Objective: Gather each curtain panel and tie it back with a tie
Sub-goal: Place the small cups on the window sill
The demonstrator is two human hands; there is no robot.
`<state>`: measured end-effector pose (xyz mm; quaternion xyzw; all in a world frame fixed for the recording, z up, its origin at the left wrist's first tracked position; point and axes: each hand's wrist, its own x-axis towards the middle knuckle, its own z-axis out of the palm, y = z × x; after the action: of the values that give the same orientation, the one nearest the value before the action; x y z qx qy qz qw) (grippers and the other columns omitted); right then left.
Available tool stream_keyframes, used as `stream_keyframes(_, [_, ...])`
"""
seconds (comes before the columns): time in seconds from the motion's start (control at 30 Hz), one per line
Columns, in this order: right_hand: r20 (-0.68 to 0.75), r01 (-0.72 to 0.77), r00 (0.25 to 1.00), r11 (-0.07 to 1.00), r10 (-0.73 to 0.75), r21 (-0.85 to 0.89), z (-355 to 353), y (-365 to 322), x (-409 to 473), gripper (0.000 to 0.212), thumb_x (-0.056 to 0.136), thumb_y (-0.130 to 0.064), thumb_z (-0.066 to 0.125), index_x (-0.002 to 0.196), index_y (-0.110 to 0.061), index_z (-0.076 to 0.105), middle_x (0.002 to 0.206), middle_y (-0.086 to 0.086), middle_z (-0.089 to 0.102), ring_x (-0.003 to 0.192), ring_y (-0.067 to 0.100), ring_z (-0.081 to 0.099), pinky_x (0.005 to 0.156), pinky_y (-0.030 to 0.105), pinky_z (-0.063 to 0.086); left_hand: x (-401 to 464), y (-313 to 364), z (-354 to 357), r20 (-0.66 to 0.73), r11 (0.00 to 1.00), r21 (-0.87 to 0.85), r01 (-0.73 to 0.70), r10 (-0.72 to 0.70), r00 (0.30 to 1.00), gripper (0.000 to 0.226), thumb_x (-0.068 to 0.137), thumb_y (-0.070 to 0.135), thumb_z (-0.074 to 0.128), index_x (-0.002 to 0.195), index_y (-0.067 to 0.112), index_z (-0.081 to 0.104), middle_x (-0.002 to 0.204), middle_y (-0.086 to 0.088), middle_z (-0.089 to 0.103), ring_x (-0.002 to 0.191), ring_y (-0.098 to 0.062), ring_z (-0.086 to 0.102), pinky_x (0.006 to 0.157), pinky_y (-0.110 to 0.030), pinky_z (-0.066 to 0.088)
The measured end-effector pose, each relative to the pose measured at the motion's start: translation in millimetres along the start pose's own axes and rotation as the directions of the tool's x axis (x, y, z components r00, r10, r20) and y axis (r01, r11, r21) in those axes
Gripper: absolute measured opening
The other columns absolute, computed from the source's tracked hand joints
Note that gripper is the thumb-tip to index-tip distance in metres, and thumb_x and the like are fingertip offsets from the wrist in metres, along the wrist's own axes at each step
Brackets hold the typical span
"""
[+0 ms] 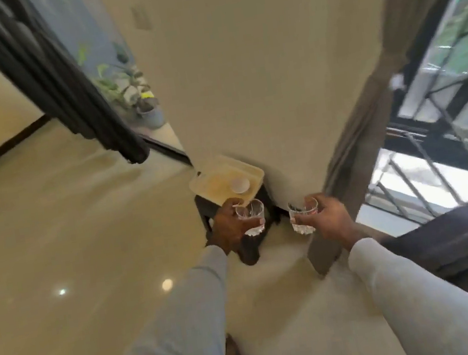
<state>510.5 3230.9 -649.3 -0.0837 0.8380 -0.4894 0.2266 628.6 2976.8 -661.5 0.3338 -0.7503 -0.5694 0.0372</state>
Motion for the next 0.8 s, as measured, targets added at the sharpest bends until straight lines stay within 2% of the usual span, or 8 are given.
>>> stream_keyframes(0.1, [0.009,0.027,1.000,0.999,-0.027,-0.035,64.7,-37.9,30.6,0.067,0.046,-0.062,0.094,0.099,-0.026,0.071,0.095,-0.008,0.076,0.087,0.018,0.073,0.075,0.037,0.061,32.5,-21.8,-65.4,-0.037,0.999,-0.032,0.035,-0.036,0.999,0.094,0.038,0.052,0.105,0.121,0.019,0.075,0.112,-0.002,0.081,0.106,-0.025,0.078,0.095,-0.051,0.065])
stream_keyframes(0.23, [0.032,0.009,0.999,1.000,-0.008,-0.015,143.1,-84.7,57.2,0.057,0.062,-0.042,0.100,0.109,-0.024,0.073,0.102,-0.005,0.077,0.089,0.013,0.072,0.066,0.025,0.051,65.4,-42.5,-145.5,-0.067,0.998,0.014,0.064,-0.063,0.996,0.075,0.042,0.045,0.104,0.109,0.025,0.076,0.104,0.001,0.081,0.099,-0.024,0.078,0.091,-0.043,0.065])
stream_keyframes(0.3, [0.048,-0.011,0.999,1.000,0.011,0.000,176.3,-100.3,69.9,0.056,0.064,-0.041,0.100,0.110,-0.024,0.074,0.104,-0.005,0.077,0.092,0.013,0.073,0.066,0.022,0.050,80.5,-47.9,-180.0,-0.072,0.995,0.031,0.096,-0.093,0.993,0.067,0.054,0.032,0.107,0.111,0.024,0.073,0.105,0.000,0.079,0.096,-0.022,0.075,0.086,-0.035,0.063])
stream_keyframes(0.37, [0.061,-0.052,0.997,0.998,0.050,0.037,202.6,-108.6,83.7,0.059,0.063,-0.040,0.100,0.112,-0.024,0.073,0.106,-0.005,0.076,0.097,0.016,0.073,0.069,0.025,0.052,100.0,-51.6,-207.2,-0.077,0.992,0.056,0.111,-0.106,0.991,0.068,0.060,0.030,0.106,0.117,0.021,0.071,0.108,0.001,0.076,0.095,-0.017,0.072,0.079,-0.025,0.056])
stream_keyframes(0.47, [0.080,-0.119,0.990,0.992,0.117,0.029,229.5,-114.4,110.4,0.069,0.058,-0.046,0.101,0.117,-0.024,0.072,0.108,-0.007,0.075,0.100,0.017,0.072,0.079,0.030,0.055,135.2,-52.2,-230.0,-0.058,0.988,0.088,0.123,-0.118,0.991,0.072,0.062,0.030,0.106,0.123,0.021,0.068,0.107,0.006,0.074,0.094,-0.009,0.070,0.073,-0.017,0.051])
stream_keyframes(0.6, [0.083,-0.156,0.984,0.988,0.156,0.003,251.4,-120.2,163.4,0.085,0.058,-0.050,0.100,0.131,-0.021,0.066,0.116,-0.006,0.071,0.104,0.018,0.068,0.086,0.032,0.056,195.0,-47.2,-234.4,-0.006,0.982,0.142,0.123,-0.123,0.992,0.073,0.063,0.030,0.105,0.125,0.023,0.067,0.110,0.006,0.074,0.095,-0.004,0.069,0.074,-0.017,0.051])
stream_keyframes(0.7, [0.067,-0.187,0.980,0.982,0.187,0.004,261.8,-122.8,211.4,0.085,0.063,-0.047,0.100,0.135,-0.021,0.062,0.122,-0.002,0.069,0.109,0.022,0.065,0.094,0.034,0.054,245.5,-41.4,-228.3,0.016,0.974,0.187,0.126,-0.132,0.991,0.070,0.064,0.029,0.105,0.123,0.021,0.068,0.112,0.004,0.075,0.094,-0.004,0.069,0.074,-0.017,0.053])
stream_keyframes(0.8, [0.030,-0.192,0.981,0.980,0.193,-0.044,268.7,-121.0,256.9,0.094,0.057,-0.063,0.095,0.135,-0.029,0.057,0.125,-0.004,0.068,0.115,0.025,0.065,0.102,0.043,0.053,293.7,-34.4,-221.7,0.046,0.964,0.234,0.122,-0.137,0.990,0.069,0.067,0.027,0.103,0.125,0.019,0.066,0.111,0.006,0.072,0.093,-0.006,0.068,0.070,-0.013,0.050])
